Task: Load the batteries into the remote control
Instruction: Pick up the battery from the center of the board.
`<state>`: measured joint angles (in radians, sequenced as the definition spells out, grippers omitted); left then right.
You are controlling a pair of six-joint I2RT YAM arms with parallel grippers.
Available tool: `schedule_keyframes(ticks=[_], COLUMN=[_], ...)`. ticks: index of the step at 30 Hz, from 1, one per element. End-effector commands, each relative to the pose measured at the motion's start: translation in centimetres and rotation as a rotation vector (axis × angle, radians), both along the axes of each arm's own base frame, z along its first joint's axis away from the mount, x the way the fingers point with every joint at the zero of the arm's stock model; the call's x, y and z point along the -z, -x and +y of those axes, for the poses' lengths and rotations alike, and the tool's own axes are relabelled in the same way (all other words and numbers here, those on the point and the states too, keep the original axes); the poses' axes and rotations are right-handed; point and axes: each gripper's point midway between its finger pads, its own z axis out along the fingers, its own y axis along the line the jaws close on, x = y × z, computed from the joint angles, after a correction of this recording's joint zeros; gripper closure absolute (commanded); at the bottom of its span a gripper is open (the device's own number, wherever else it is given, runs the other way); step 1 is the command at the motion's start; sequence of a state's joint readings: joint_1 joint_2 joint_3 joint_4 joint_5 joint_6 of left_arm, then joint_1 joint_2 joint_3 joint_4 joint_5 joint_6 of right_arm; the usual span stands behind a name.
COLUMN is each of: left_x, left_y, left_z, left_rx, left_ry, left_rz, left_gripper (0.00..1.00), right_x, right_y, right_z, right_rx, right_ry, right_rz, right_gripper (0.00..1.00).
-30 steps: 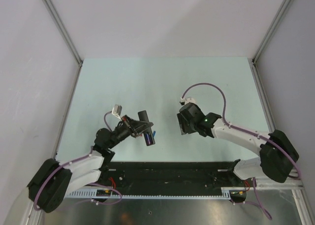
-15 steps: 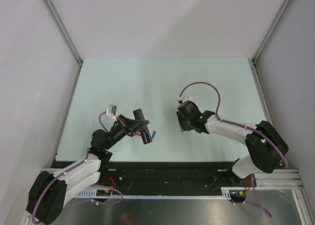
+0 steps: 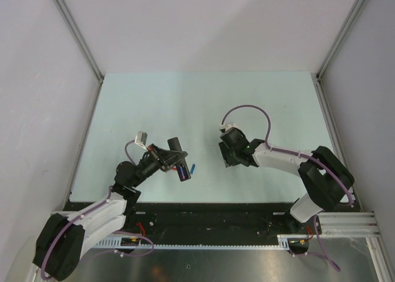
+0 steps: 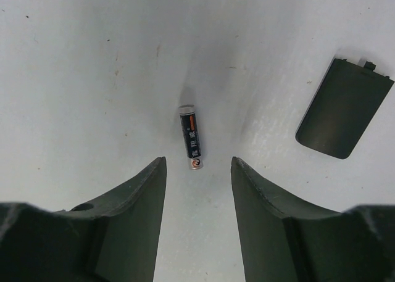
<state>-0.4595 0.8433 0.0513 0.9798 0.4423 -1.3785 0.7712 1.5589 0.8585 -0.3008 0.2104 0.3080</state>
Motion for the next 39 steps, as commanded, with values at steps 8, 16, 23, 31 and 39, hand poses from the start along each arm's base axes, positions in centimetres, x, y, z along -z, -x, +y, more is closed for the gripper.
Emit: schedule_keyframes(ticks=[8,16,23,31,39], left_x=[2.3,2.4,2.5,2.5,2.4], left_y=[0.8,0.8,0.7,0.8,0.9], left_z=[0.5,0.3,0.2,0.2,0.2], left_rx=[0.001,0.012,0.015,0.018,0.021], left_ry=[-0.033,-0.042,-0.048,-0.048,-0.046], left_rz=[0.012,0.012,0.017,0.015,0.009], left_gripper=[1.00,1.00,1.00,1.00,1.00], right_x=[-0.3,0.7,0.9,1.1,2.0], right_y=[-0.5,-0.3,-0.5,-0.2,0.6], right_z=[0.5,0.4,0.9,0.6,0.6], right_rx=[-0.032,-0.063,-0.090,-0.090,-0.098], right_ry=[0.014,0.059,0.073,0.094,0.089], right_rz=[-0.016,0.003,0.019,0.036,0.088], right_gripper=[0.52,0.56,0.59,0.64,0.70])
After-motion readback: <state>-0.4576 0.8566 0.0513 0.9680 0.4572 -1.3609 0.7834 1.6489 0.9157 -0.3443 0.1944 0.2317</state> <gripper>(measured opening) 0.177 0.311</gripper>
